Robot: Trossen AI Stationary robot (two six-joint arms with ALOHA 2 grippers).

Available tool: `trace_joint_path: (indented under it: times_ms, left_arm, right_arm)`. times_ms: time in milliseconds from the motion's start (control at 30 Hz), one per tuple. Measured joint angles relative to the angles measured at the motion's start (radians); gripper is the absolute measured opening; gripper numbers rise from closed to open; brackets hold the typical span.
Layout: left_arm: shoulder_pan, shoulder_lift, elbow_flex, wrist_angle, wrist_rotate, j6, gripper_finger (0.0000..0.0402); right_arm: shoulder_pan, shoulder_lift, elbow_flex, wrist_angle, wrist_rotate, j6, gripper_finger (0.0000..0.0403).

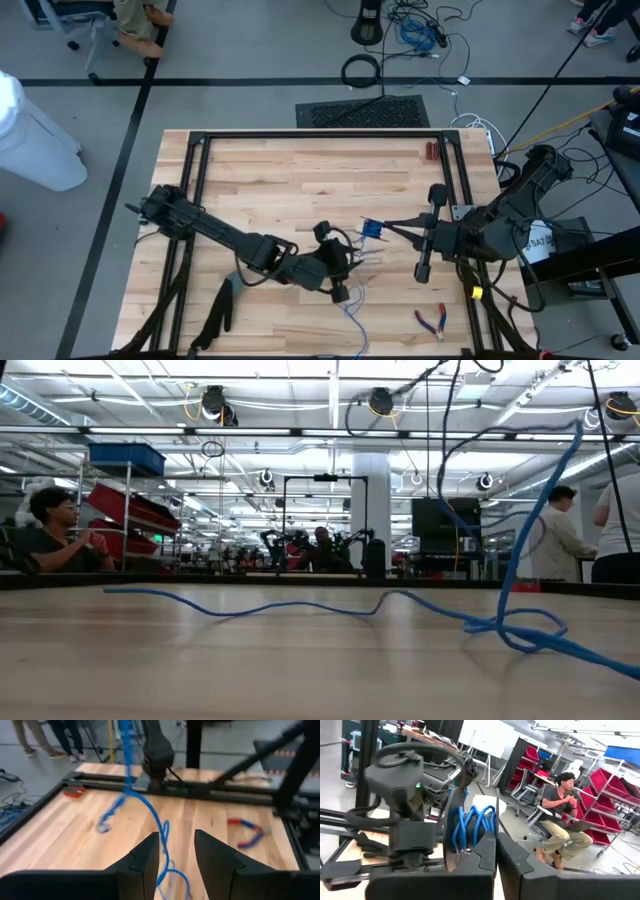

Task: Coil cords
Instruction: Coil the blue wire onto the black spool

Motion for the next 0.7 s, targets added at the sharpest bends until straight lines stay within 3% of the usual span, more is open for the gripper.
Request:
trace_joint_path:
  times_ms: [333,433,567,700]
  left_arm:
    - [0.005,0.0,0.0,0.047,-0.033,0.004,0.0126]
    - [0.005,0.0,0.0,0.044,-0.032,0.021,0.0097]
    - [-0.017,0.0,0.0,0.046,-0.032,0.082,0.002]
    - [-0.038,-0.006,0.0,0.045,-0.028,0.114,0.0011]
  right_arm:
    - [0.01,-0.005,0.0,0.006,0.002,-0.001,0.0]
    - [0.01,-0.005,0.0,0.006,0.003,-0.005,0.0]
    - [0.014,-0.009,0.0,0.004,0.049,-0.009,0.0]
    - [0.026,-0.01,0.0,0.001,0.099,-0.032,0.0]
